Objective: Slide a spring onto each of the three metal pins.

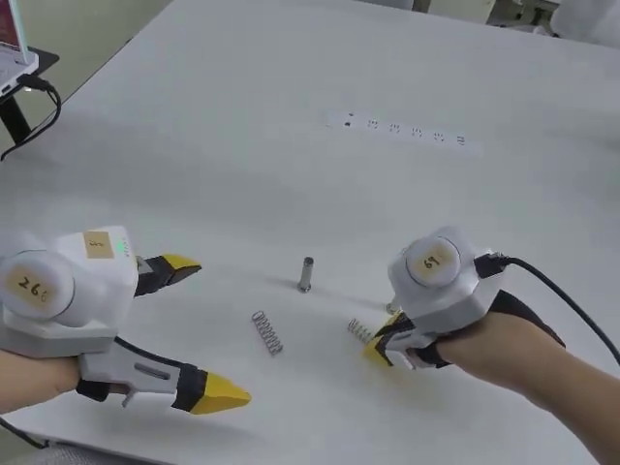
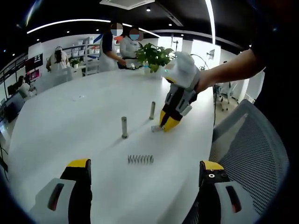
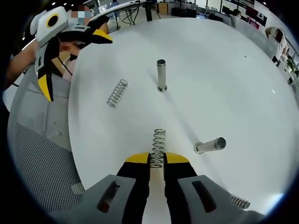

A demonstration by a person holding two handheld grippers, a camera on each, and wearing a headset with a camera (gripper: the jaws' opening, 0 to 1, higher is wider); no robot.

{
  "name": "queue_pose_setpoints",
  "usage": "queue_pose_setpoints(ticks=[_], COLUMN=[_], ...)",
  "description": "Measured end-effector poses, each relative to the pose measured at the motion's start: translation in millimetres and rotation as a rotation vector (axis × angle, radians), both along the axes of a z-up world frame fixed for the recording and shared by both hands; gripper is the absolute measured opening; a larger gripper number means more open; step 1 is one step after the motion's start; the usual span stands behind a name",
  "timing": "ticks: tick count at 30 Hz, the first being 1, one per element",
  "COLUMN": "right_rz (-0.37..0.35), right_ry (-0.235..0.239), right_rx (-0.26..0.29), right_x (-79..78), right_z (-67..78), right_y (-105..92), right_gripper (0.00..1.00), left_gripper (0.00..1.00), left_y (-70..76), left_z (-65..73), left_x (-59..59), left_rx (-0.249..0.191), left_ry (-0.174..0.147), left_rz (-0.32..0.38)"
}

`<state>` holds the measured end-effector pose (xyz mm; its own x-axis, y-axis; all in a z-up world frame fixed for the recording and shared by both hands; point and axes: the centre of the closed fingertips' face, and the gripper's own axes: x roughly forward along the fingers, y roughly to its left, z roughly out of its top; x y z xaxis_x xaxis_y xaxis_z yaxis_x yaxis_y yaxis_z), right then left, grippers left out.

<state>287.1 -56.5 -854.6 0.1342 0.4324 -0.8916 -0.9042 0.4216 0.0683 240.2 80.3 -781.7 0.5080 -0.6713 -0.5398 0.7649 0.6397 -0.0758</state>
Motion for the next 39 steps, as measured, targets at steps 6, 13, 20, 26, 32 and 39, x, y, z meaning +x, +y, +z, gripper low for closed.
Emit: queue_pose_setpoints(ticks=[6,13,20,26,32,39], right_rz=[0.036,0.039,0.014,0.018,0.015,0.029], right_ry=[-0.036,-0.06,-0.036,-0.041,-0.047,-0.063], right_rx=[-0.007,0.0,0.032,0.033,0.044,0.049], right_x=[-0.5,1.7,-0.6,-3.3,-5.3,-8.5], right_z=[0.7,3.3,11.1,15.5,23.1,30.7], right_y=[0.8,-0.1,-5.3,-11.9,-18.7,-27.1], right_gripper=[0.08,0.08,0.08,0.08,0.08,0.08], left_gripper=[0.93,0.93,0.93,0.93,0.93,0.92], left_y=[-1.1,-2.6,-2.8,-4.6,-6.7,-11.2], left_z=[0.9,4.8,5.2,8.0,11.6,15.5], left_x=[0.2,1.5,1.3,1.3,0.0,-1.7], left_rx=[-0.002,-0.005,0.003,0.004,0.004,0.0], left_ry=[-0.001,-0.006,-0.006,-0.011,-0.019,-0.023], left_rz=[-0.002,-0.006,-0.011,-0.014,-0.024,-0.037])
